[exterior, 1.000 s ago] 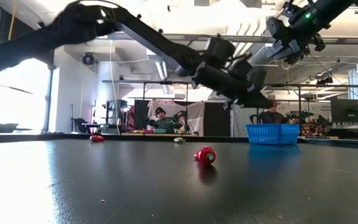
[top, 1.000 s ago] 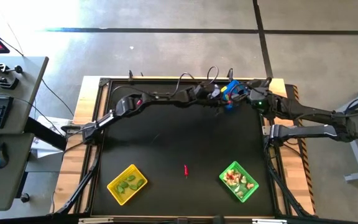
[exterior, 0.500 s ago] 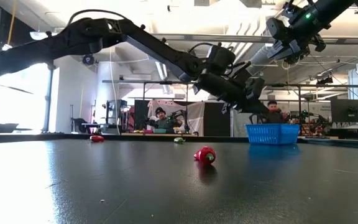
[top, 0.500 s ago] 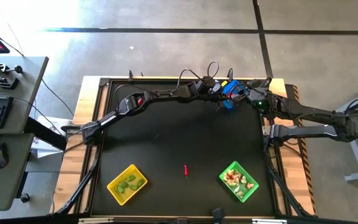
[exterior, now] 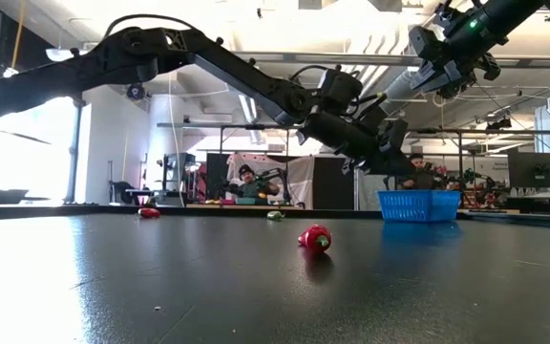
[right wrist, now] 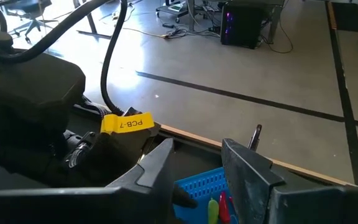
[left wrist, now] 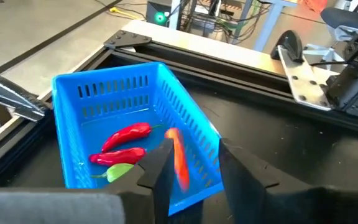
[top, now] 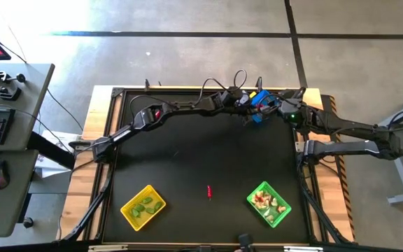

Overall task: Sort produce into baskets
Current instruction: Put the red chili pepper into the blue bin

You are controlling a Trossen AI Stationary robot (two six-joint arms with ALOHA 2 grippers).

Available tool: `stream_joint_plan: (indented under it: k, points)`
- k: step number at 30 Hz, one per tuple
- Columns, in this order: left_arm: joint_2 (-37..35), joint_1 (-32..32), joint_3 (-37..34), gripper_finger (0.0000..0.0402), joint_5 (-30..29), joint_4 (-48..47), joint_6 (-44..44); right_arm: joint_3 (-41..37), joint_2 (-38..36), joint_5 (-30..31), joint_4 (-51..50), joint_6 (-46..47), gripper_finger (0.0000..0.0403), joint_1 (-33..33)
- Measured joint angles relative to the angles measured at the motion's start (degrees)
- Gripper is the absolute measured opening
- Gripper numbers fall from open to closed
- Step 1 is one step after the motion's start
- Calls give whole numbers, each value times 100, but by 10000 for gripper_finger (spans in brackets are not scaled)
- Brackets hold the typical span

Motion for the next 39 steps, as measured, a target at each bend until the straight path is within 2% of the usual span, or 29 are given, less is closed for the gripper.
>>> stream_joint_plan:
  k: [4, 7, 9, 13, 17, 20, 24, 26, 35, 39]
  points:
    - [0, 22, 0, 124, -31, 4, 21, 0, 0, -4, 0, -2, 126, 0]
    - [-2, 26, 0, 115, -28, 64, 220, 0, 0, -6, -6, -14, 126, 0]
    - [-2, 25, 0, 92, -27, 222, 262, 0, 0, -8, -45, -121, 126, 0]
    - [-4, -8, 0, 16, -5, 547, 297, 0, 4, 65, -175, -372, 126, 0]
    - [-15, -69, -162, 6, 0, 987, 145, 0, 2, 174, -301, -682, 123, 0]
    - [-15, -102, -188, 1, 28, 1077, 5, 0, 2, 145, -431, -785, 98, 0]
    - [-15, -172, -188, 0, 26, 1246, 37, 0, 2, 113, -546, -899, 25, 0]
    - [-15, -202, -188, 0, 19, 1358, -52, -61, -10, 57, -430, -996, 8, 0]
    - [-15, -216, -188, 0, 1, 1972, -236, -1886, -879, -734, 1466, -1380, 2, 0]
    - [-3, -227, -425, 0, -3, 2645, -326, -2362, -1388, -809, 1777, -1368, 1, 0]
